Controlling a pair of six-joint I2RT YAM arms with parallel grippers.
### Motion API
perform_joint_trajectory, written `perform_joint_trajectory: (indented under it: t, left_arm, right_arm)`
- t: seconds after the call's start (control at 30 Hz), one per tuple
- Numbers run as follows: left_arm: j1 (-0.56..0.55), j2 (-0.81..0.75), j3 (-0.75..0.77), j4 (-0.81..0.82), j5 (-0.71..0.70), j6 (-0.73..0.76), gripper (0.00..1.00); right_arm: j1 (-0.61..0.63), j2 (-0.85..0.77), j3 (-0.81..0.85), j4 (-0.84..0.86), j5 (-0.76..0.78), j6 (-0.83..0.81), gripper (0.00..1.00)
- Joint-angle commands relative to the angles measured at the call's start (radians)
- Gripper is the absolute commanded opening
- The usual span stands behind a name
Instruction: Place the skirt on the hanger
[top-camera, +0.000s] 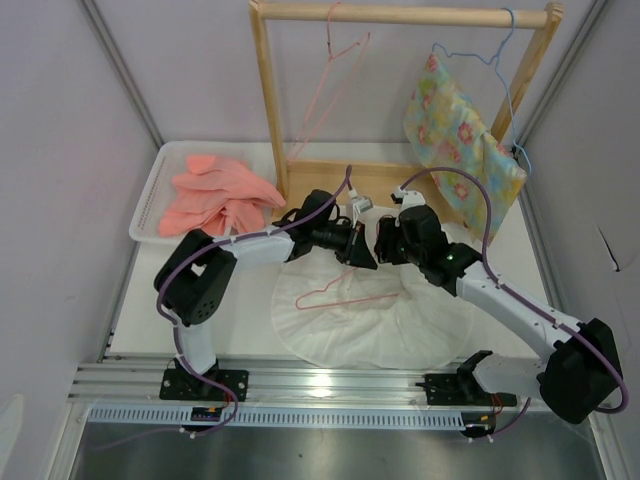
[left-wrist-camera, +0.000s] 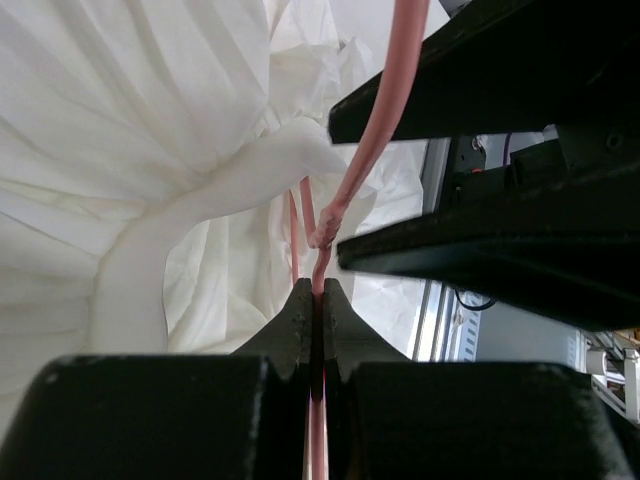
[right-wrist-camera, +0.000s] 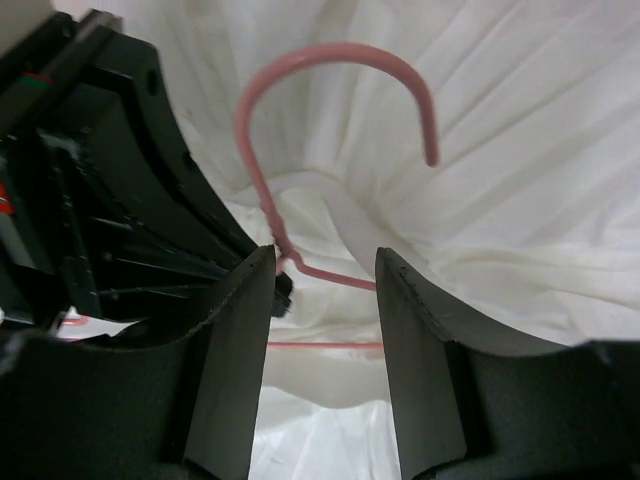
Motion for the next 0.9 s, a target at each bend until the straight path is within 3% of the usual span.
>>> perform_joint_trajectory:
  t: [0.0, 0.23, 0.37, 0.7, 0.87]
  left_arm:
    - [-0.017, 0.006, 0.051, -0.016, 0.015, 0.035, 0.00]
    - [-0.030, 0.006, 0.071, -0.032, 0.012, 0.041, 0.00]
    - [-0.033, -0.005, 0.063, -0.032, 0.007, 0.045, 0.00]
    - [-0.040, -0.024, 0.082, -0.065, -0.068, 0.061, 0.00]
    - [-0.042, -0.035, 0.085, -0.092, -0.131, 0.061, 0.00]
  right_arm:
    - [0.002, 0.010, 0.049, 0.069, -0.047, 0.033, 0.50]
    - [0.000, 0.010, 0.032, 0.086, -0.026, 0.064, 0.49]
    - [0.000, 0.058, 0.040, 0.092, 0.000, 0.081, 0.38]
    - [0.013, 0.059, 0.005, 0.104, 0.023, 0.098, 0.34]
    - [0.031, 0.073, 0.012, 0.083, 0.054, 0.095, 0.10]
